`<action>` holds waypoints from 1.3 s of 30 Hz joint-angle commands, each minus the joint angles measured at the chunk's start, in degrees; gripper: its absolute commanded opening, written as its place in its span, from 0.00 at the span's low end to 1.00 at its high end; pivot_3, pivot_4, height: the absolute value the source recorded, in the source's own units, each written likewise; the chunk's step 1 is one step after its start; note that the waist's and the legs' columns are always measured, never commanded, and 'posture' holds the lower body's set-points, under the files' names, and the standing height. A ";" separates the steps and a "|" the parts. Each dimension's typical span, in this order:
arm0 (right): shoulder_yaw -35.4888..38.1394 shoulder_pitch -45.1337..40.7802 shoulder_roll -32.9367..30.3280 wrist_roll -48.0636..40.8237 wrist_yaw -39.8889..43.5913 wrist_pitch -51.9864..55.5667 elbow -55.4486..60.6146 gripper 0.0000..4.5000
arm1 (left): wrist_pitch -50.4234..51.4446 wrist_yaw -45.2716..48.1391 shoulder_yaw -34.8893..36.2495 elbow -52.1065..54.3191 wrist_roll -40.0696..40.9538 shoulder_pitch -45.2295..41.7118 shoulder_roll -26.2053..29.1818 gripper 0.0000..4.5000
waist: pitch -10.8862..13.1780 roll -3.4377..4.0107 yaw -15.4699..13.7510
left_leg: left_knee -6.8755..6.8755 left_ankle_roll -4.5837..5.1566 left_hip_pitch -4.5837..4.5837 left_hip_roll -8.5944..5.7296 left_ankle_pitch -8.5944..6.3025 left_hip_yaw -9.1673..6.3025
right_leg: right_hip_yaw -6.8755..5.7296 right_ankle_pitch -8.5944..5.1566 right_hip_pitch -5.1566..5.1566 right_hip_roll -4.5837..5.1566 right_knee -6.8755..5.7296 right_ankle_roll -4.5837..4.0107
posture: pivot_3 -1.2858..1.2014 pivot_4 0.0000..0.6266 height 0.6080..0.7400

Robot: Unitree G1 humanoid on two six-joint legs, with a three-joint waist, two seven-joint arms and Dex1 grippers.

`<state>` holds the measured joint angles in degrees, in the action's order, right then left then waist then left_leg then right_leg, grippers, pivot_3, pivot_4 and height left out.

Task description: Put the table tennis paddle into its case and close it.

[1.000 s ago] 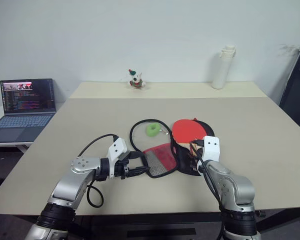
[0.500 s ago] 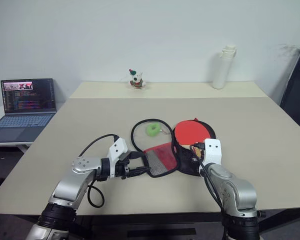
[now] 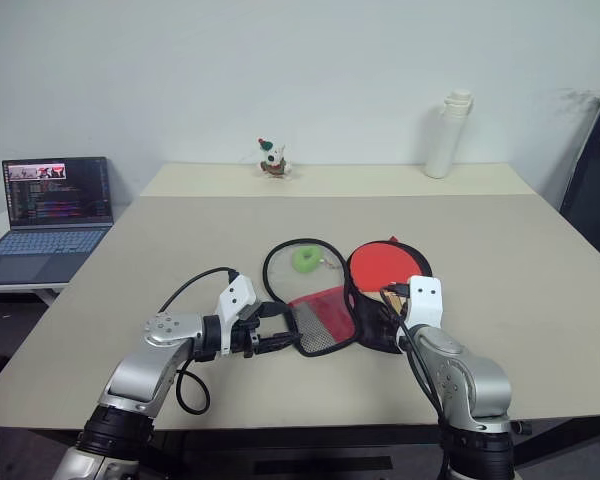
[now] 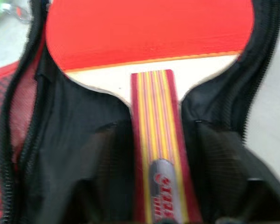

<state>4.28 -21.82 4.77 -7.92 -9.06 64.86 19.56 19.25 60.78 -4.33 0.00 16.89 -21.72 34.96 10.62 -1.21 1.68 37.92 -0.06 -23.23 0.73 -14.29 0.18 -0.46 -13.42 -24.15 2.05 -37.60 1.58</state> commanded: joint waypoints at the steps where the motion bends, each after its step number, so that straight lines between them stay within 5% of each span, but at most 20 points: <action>1: -1.86 -0.76 -2.99 -1.75 4.38 1.34 4.11 0.99 | -0.65 -0.09 0.83 1.40 0.62 -0.37 0.31 0.72 | 0.00 0.00 -0.02 | 0.00 0.00 -0.01 -0.01 0.00 0.01 | 0.00 0.00 0.00 0.01 0.01 0.00 | 0.52 0.24 1.00; 6: -2.34 -2.67 -13.31 -13.48 20.75 6.38 14.34 0.99 | -2.40 -3.08 2.64 -1.73 -0.94 -1.35 0.46 0.72 | 0.00 0.00 -0.02 | 0.01 0.00 -0.02 -0.01 0.00 0.00 | 0.00 0.00 0.00 0.01 0.04 0.00 | 0.52 0.24 1.00; 8: 0.82 -3.66 -19.70 -18.28 26.87 8.28 18.06 1.00 | -4.97 -6.25 2.98 -6.08 -3.59 -3.25 0.38 0.64 | 0.00 0.00 -0.05 | 0.01 0.00 -0.01 0.02 0.00 -0.04 | -0.04 0.00 0.01 -0.01 0.03 0.01 | 0.52 0.24 1.00; 16: 8.03 -5.32 -33.34 -26.77 35.28 9.68 20.18 1.00 | -6.94 -10.37 1.57 -18.21 -9.30 -9.24 0.90 0.00 | 0.01 -0.03 -0.14 | -0.01 0.01 -0.01 0.01 0.00 -0.06 | -0.10 0.00 0.09 -0.02 0.18 0.01 | 0.52 0.24 1.00; 22: 8.48 -4.17 -34.14 -27.43 34.02 9.17 20.16 1.00 | -6.77 -10.23 0.58 -23.34 -11.36 -11.54 0.23 0.00 | 0.01 -0.04 -0.14 | -0.03 0.01 -0.07 0.01 0.00 -0.04 | -0.09 0.01 0.06 -0.01 0.24 0.02 | 0.52 0.24 1.00; 33: 6.72 -0.33 -38.53 -27.61 35.16 4.82 20.45 1.00 | -12.84 -9.89 -1.42 -33.61 -11.37 -19.90 -11.70 0.00 | 0.01 -0.06 -1.49 | 0.07 0.01 -0.25 -0.06 0.00 -0.05 | -0.10 0.08 0.08 0.03 0.48 0.12 | 0.52 0.24 1.00; 39: 14.48 3.68 -44.64 -29.51 38.96 3.44 19.02 1.00 | -15.86 -7.61 -3.52 -36.67 -11.87 -29.19 -17.28 0.00 | 0.04 -0.12 -1.84 | 0.11 0.01 -0.41 -0.12 0.00 -0.06 | -0.18 0.20 0.06 0.02 0.54 -0.06 | 0.52 0.24 1.00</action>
<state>14.99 -18.30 -38.51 -36.71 28.69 69.80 37.77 5.41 52.24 -7.60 -37.01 5.03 -48.06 18.28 10.66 -1.33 -0.15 38.09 -0.05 -23.74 0.61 -14.29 0.13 -0.71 -13.21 -24.11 2.07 -37.03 1.54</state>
